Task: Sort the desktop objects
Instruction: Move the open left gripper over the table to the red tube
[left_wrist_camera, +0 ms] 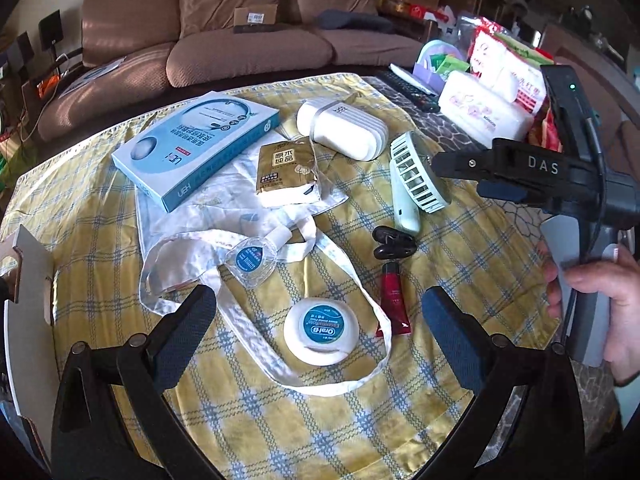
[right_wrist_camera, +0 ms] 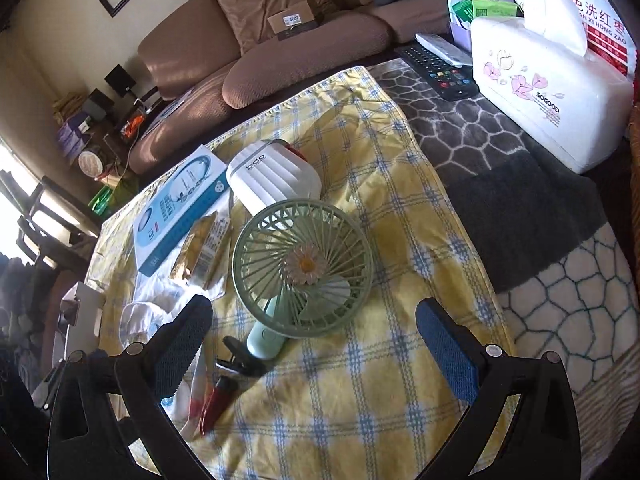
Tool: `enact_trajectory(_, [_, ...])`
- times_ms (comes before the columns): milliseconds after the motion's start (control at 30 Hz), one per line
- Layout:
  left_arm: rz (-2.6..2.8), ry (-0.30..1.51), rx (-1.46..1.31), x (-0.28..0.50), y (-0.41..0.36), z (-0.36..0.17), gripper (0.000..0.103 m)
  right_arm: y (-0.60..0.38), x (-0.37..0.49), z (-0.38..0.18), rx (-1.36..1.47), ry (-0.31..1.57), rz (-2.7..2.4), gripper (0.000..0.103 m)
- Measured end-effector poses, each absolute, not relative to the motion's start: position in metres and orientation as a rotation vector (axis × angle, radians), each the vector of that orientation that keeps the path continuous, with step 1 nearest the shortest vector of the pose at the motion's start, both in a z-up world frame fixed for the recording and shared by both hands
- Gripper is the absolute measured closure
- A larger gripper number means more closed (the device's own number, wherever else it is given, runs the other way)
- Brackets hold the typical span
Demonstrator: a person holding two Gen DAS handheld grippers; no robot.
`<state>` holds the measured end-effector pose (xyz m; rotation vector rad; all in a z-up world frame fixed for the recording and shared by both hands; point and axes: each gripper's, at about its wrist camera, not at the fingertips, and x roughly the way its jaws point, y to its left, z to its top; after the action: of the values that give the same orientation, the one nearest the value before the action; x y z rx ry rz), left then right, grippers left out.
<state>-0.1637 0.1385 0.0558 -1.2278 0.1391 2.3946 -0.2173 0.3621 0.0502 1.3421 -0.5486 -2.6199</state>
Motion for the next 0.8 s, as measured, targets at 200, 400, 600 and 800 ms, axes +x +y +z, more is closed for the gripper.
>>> enact_trajectory(200, [2.328,0.161,-1.179,-0.157,0.154,0.044,0.0,0.364,-0.226,0.049,1.313,-0.555,-2.614,0.0])
enact_trajectory(400, [2.287,0.208,-1.173,-0.153,0.178,0.035,0.012,0.373,-0.218,0.045,1.296,-0.648,-2.598,0.0])
enact_trajectory(600, [2.293,0.237,-1.184,-0.156,0.189,0.026,0.045,0.374,-0.199,0.056,1.24,-0.705,-2.554,0.0])
enact_trajectory(800, [2.26,0.149,-1.182,-0.162,0.193,0.021,0.062,0.365,-0.187,0.07,1.19,-0.676,-2.52,0.0])
